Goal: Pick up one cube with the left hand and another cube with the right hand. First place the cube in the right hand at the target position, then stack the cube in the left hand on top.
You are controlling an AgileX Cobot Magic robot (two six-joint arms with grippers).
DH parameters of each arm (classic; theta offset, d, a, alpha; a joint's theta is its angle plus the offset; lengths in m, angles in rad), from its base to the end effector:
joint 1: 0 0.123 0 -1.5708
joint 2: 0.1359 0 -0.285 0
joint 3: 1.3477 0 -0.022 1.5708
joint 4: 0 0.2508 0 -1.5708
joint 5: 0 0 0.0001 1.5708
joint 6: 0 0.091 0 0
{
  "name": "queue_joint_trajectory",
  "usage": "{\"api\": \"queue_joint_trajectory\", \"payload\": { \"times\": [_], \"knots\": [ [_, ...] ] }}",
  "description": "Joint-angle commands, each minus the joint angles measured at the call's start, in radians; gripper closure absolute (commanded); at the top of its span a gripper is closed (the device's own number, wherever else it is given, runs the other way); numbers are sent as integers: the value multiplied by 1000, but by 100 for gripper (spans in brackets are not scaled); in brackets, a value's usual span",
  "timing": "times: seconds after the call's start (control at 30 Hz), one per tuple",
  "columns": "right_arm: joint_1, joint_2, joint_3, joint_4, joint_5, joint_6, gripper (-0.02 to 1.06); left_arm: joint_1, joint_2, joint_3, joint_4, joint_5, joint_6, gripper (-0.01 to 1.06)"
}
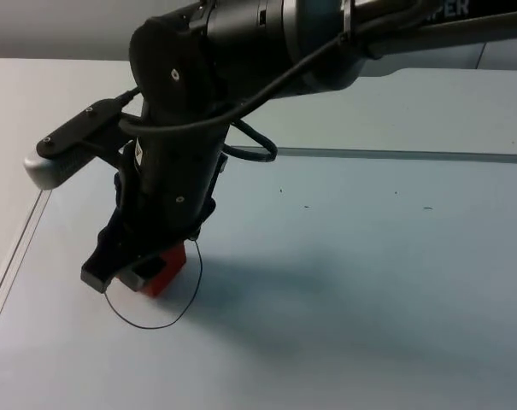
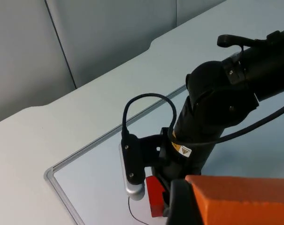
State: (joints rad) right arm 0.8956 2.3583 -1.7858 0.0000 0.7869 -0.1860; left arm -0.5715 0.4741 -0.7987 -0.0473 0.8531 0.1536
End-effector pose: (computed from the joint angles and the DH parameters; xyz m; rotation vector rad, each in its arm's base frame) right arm 0.3038 0.3794 0.1104 -1.4713 2.4500 0.1493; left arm 0.0568 -0.0404 0.3679 0.7104 1.8973 -0.3211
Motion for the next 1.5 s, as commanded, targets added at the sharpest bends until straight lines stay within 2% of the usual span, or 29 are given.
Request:
{"api": "queue_joint_trajectory", "payload": {
  "times": [0.0,0.73,0.8,0.83,0.97,1.0,1.1,1.17,1.47],
  "knots": [
    [8,-4,-8,-7,-20,5,105,1,-3,8,-9,-22,-7,105],
    [8,40,-8,0,-10,30,104,1,-3,8,-25,-37,-7,105],
    [8,40,-11,0,-3,30,95,1,-3,8,-25,-37,-7,105],
    [8,40,-11,0,-3,30,95,1,-3,8,-25,-37,-7,105],
    [8,31,-11,0,-1,30,58,1,-3,8,-25,-37,-7,105],
    [8,31,-11,0,-1,30,58,1,-3,8,-25,-37,-7,105],
    [8,16,-12,0,4,61,37,1,-3,8,-25,-37,-7,105],
    [8,5,-12,0,4,74,29,1,-3,8,-27,-37,-7,105],
    [8,-48,-12,0,15,74,26,1,-3,8,-29,-39,-7,105]
  ]
}}
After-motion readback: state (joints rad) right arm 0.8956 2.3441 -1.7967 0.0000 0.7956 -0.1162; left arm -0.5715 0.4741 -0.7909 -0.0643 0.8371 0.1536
